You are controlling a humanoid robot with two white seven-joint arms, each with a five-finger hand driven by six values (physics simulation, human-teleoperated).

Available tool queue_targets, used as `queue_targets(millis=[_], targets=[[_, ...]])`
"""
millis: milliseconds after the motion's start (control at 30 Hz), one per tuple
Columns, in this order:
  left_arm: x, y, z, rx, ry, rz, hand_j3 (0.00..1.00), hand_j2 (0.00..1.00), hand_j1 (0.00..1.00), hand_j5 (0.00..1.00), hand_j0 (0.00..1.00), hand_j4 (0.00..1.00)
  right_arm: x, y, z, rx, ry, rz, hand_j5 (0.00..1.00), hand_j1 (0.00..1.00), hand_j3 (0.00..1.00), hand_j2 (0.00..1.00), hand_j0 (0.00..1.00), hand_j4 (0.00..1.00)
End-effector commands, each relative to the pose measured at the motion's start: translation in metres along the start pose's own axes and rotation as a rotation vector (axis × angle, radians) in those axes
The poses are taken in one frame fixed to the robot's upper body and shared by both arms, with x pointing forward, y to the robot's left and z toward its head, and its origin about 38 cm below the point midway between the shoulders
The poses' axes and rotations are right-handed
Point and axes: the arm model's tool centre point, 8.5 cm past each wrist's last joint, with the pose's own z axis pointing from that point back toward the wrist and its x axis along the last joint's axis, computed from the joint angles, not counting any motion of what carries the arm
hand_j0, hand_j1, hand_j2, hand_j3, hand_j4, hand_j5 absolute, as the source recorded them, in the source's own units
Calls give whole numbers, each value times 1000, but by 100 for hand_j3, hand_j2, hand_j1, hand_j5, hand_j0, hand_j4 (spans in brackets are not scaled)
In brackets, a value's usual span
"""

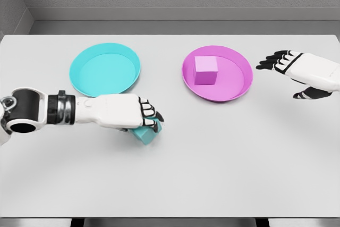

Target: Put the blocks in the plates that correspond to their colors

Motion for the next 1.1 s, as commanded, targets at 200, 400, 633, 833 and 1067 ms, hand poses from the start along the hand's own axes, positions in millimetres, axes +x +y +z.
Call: queue_targets(millis=[200,400,633,833,1067], targets=[[-47,2,17,32,140,48,50,50,50,50,50,50,-1,0,0,-3,2,-6,100,100,100,100,100,100],[-76,-3,27,38,227,86,50,50,50,50,50,50,-2,-1,1,-4,5,-5,100,100,100,100,100,100],[-107,-12,35,21,314,125,51,51,51,51,51,51,-2,-1,1,-4,6,-6,100,100,100,100,100,100],[-130,-21,42,6,386,163,52,52,52,52,52,52,-2,-1,1,-3,6,-5,100,100,100,100,100,100],[-142,-25,51,-3,433,182,59,59,59,59,59,59,-2,-1,1,-4,5,-5,100,100,100,100,100,100]])
